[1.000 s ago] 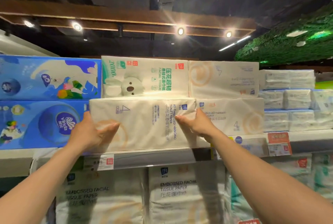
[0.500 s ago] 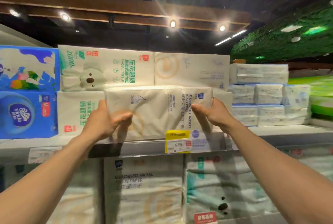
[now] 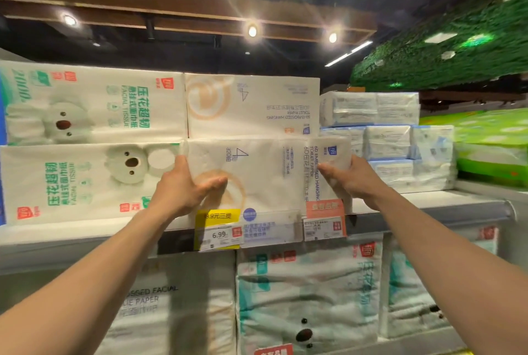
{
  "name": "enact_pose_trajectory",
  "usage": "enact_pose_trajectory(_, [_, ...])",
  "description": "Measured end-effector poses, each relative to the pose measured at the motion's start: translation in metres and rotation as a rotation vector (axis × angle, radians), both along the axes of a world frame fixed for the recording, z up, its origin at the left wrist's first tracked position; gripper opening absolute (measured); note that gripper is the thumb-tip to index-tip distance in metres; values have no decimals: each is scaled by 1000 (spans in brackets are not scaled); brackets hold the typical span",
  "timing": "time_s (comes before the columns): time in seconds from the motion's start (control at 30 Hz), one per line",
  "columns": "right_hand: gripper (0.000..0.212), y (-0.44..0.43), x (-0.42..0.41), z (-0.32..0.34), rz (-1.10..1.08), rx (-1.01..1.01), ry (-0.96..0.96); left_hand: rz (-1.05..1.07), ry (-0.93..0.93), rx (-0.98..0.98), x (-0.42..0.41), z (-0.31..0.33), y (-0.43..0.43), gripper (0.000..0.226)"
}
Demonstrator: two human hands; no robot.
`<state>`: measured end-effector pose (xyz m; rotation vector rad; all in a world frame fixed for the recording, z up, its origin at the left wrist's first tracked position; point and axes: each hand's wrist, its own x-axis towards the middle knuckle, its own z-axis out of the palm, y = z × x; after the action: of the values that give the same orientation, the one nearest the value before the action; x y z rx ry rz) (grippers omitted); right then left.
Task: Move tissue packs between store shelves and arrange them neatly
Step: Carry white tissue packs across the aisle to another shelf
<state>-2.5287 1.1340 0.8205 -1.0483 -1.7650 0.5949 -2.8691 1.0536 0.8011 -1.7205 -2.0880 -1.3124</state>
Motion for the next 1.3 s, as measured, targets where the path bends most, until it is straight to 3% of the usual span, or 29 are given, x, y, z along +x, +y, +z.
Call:
enact_pose_trajectory(0.17, [31,11,-3,-6,19,20,-46,21,5,-29,-9,-8,6,105])
enact_pose_trajectory(0.3, [58,6,4,-7,32,-22,-74,108,-11,-89,-1,-9,-18,96])
enact_pose_trajectory(0.43, [94,-18,14,1,-131,-55,-88,171,6,-95,-1,-1,-49,102])
enact_pose_trajectory(0.7, [90,-107,35,9,-172,63,-227,82,118,-81,47,6,-130,102])
enact_pose_trajectory(0.9, [98,-173,70,-15,-203,16,-289,-44,108,-103,96,-16,-176,99])
enact_pose_trajectory(1.13, [107,-267,194,-56,-355,-102,-378,-307,169,-203,227,-53,-208,105])
enact_pose_trajectory(1.3, [105,-329,325,-76,-515,-151,-406,-515,197,-232,367,-63,-212,107])
